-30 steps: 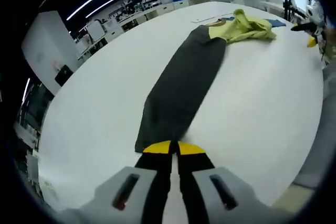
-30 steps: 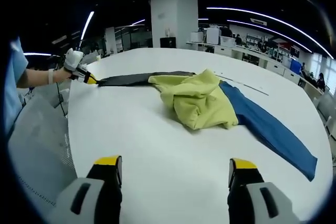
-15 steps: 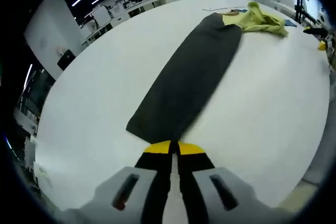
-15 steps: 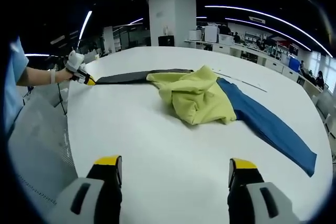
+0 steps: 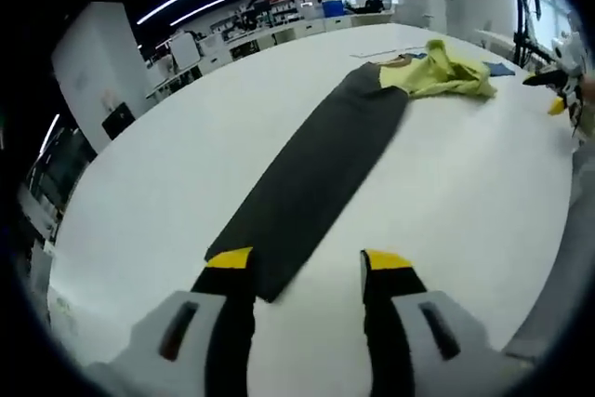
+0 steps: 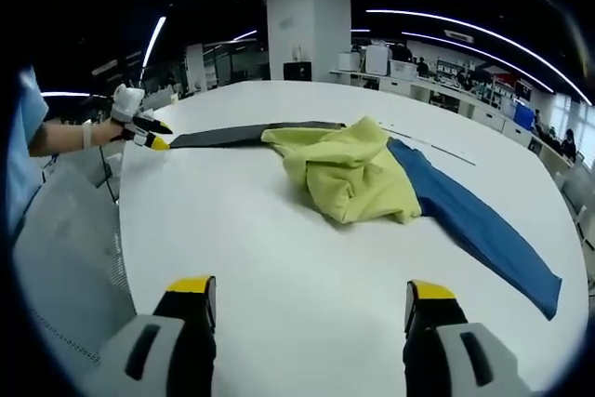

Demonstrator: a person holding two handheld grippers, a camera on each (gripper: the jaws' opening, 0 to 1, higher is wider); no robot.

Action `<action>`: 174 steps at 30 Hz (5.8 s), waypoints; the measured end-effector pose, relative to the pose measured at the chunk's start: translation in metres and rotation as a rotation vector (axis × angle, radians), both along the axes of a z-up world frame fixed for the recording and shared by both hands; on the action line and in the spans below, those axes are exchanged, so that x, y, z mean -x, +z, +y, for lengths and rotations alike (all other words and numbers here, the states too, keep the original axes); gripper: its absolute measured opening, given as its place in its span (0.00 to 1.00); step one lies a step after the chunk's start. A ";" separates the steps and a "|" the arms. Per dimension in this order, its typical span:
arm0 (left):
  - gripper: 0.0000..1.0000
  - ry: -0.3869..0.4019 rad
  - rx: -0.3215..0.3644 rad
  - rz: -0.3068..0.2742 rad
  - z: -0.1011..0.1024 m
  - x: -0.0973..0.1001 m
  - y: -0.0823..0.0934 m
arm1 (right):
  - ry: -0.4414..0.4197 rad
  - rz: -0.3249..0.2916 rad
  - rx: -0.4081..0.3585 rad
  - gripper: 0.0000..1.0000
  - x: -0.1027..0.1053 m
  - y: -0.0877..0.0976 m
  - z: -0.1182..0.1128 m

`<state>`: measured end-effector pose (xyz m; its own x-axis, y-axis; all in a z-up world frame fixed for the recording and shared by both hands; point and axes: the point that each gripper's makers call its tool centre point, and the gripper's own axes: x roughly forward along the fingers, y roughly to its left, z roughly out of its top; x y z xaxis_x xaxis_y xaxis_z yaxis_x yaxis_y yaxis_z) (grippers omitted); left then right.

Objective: Fold the garment on the visible template until the final outline fits inside the template.

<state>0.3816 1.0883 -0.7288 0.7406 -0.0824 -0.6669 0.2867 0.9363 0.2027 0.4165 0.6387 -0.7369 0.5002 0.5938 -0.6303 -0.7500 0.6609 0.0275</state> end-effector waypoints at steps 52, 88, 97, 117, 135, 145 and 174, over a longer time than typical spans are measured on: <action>0.36 -0.182 0.173 -0.091 -0.125 -0.024 0.010 | 0.436 -0.276 0.280 0.25 -0.082 0.028 0.109; 0.15 -0.402 0.337 -0.084 -0.228 -0.088 0.034 | 0.281 -0.160 0.194 0.00 -0.048 0.003 0.078; 0.15 -0.426 0.409 -0.039 -0.281 -0.147 0.021 | 0.274 -0.152 0.173 0.00 -0.046 -0.001 0.078; 0.10 -0.409 0.468 0.067 -0.315 -0.180 -0.011 | 0.249 -0.129 0.110 0.00 -0.045 -0.008 0.078; 0.00 -0.459 0.493 -0.001 -0.308 -0.158 0.039 | 0.198 -0.152 0.088 0.09 -0.042 0.006 0.069; 0.00 -0.516 0.453 -0.091 -0.296 -0.118 0.086 | 0.137 -0.151 0.074 0.12 -0.035 0.012 0.047; 0.00 -0.395 0.222 -0.067 -0.181 -0.033 0.091 | 0.120 -0.132 0.045 0.11 -0.008 0.012 0.039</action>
<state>0.4149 0.9078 -0.6374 0.6641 -0.5029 -0.5532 0.6239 0.7805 0.0396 0.4244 0.6775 -0.7247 0.5075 0.6269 -0.5912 -0.8188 0.5646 -0.1042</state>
